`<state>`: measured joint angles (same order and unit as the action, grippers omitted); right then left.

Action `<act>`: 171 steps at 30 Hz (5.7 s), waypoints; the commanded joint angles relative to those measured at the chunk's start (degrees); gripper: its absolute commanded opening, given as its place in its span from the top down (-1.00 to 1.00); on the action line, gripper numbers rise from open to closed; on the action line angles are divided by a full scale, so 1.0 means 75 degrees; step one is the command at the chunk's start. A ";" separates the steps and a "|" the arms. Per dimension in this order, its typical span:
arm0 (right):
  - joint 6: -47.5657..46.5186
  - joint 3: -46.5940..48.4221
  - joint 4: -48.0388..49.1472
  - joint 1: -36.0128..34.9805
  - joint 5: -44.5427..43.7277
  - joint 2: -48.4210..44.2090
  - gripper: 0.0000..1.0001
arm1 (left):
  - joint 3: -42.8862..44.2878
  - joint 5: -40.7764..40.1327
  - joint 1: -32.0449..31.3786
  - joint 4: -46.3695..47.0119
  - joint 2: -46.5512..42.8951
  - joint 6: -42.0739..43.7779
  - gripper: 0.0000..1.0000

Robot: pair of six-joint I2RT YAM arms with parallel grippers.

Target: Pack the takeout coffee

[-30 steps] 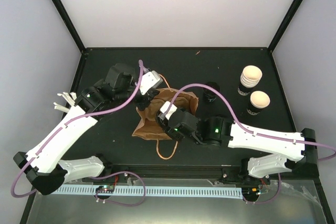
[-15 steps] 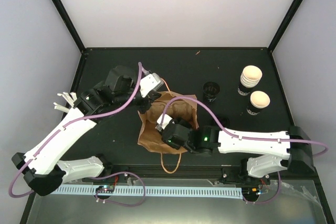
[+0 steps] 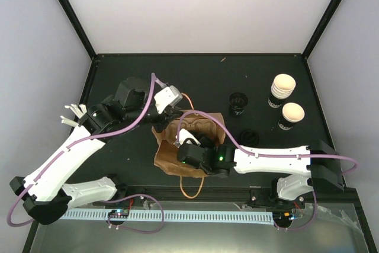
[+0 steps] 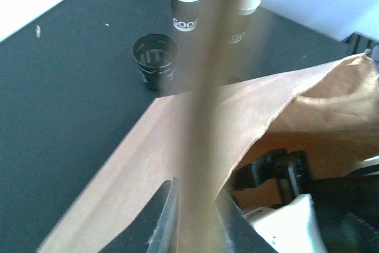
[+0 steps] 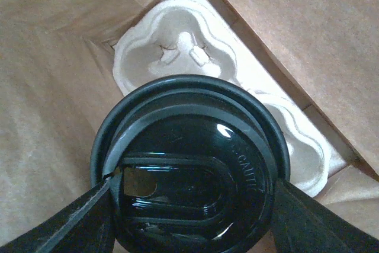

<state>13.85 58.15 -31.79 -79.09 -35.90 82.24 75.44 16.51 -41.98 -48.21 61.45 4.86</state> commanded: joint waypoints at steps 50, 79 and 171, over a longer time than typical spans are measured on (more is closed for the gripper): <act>-0.1463 -0.0517 0.1859 -0.0388 -0.0230 0.0567 -0.17 | -0.1228 0.3137 0.4485 0.2838 0.4471 -0.3707 -0.82; -0.2802 -0.0416 0.3218 -0.0399 -0.0838 0.0670 -0.17 | -0.1829 0.3663 0.4027 0.2835 0.4938 -0.3566 -0.50; -0.1432 0.0609 0.0994 0.1035 -0.0135 0.2311 -0.10 | -0.1733 0.3203 0.3964 0.1278 0.4530 -0.2778 -0.79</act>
<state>-0.97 61.63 -13.19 -73.73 -37.95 99.59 59.07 43.44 -13.15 -30.20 98.35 -17.50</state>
